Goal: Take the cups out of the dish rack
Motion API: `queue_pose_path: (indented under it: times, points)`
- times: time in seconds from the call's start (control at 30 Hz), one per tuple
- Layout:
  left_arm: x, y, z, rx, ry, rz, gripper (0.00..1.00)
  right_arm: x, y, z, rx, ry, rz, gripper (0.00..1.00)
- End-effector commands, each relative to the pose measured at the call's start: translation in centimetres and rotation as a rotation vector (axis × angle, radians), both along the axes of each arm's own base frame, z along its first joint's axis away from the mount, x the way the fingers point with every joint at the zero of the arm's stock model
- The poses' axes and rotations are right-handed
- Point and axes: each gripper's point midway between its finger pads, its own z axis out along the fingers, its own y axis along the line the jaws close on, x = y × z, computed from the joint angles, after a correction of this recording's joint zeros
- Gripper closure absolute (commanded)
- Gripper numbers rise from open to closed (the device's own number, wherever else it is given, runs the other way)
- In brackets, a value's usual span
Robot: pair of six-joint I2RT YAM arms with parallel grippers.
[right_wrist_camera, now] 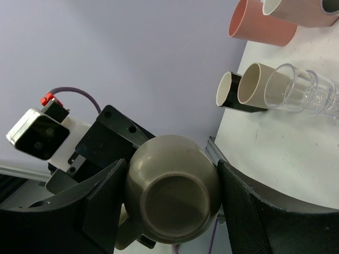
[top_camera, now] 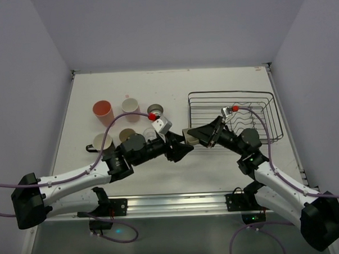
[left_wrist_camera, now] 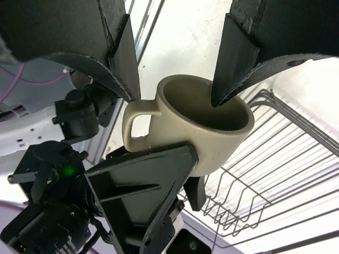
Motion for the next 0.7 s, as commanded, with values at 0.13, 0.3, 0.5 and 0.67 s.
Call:
queue_pose_path:
  times: [0.13,0.3,0.5,0.67]
  points:
    - [0.4,-0.2,3.3,0.023,-0.215,0.044,0.39,-0.9,0.6,1.5,0.043,-0.019,0.062,0.64]
    - [0.1,-0.9,2.6,0.04,-0.219,0.018,0.39,-1.2,0.7,2.1,0.065,-0.023,0.081,0.64]
    - [0.8,-1.5,2.2,0.046,-0.226,0.042,0.54,-2.1,1.0,2.7,0.074,-0.028,0.121,0.64]
    - [2.0,-1.2,3.2,0.039,-0.24,0.106,0.95,-2.2,1.0,2.3,0.067,-0.019,0.125,0.63]
